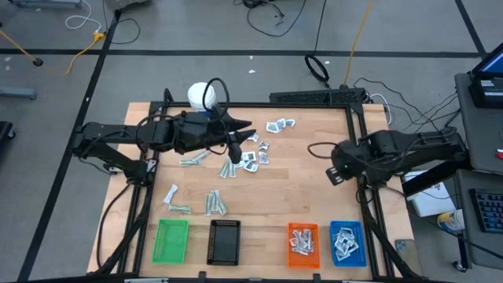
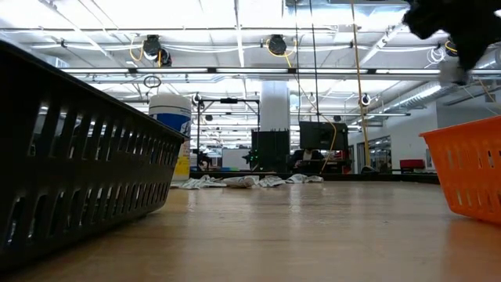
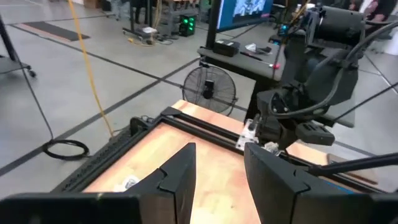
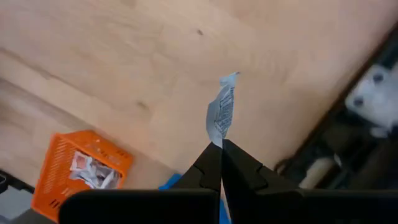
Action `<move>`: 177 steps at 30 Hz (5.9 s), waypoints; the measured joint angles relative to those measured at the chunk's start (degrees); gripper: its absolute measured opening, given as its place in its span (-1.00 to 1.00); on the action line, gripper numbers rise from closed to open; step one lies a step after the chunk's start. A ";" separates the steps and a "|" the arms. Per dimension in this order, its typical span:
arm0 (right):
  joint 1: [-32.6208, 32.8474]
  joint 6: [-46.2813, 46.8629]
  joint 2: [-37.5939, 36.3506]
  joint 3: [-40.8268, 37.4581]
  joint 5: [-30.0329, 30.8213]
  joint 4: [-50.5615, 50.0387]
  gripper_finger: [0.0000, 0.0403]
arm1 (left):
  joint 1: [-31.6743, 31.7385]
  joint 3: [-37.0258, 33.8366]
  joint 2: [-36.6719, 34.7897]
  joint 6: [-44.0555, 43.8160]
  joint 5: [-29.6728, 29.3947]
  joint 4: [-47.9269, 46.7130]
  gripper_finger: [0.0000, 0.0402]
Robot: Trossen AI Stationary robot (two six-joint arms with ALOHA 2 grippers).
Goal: Pick & Place First Aid Supplies
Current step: Put the alcohol pad into the blue bin, then put the towelette pack into the black bin
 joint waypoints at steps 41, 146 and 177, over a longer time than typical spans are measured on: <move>53.06 55.82 22.44 -4.78 -4.54 25.27 -1.00 | 0.00 0.07 0.02 0.01 2.78 0.50 -0.30; -51.37 -85.41 54.08 29.16 -1.49 27.87 0.05 | 8.23 0.07 0.04 -8.55 25.29 -6.09 -0.30; -50.88 -90.20 55.28 16.00 -1.31 43.32 -0.60 | 8.24 0.07 0.02 -10.19 25.30 -10.80 -0.30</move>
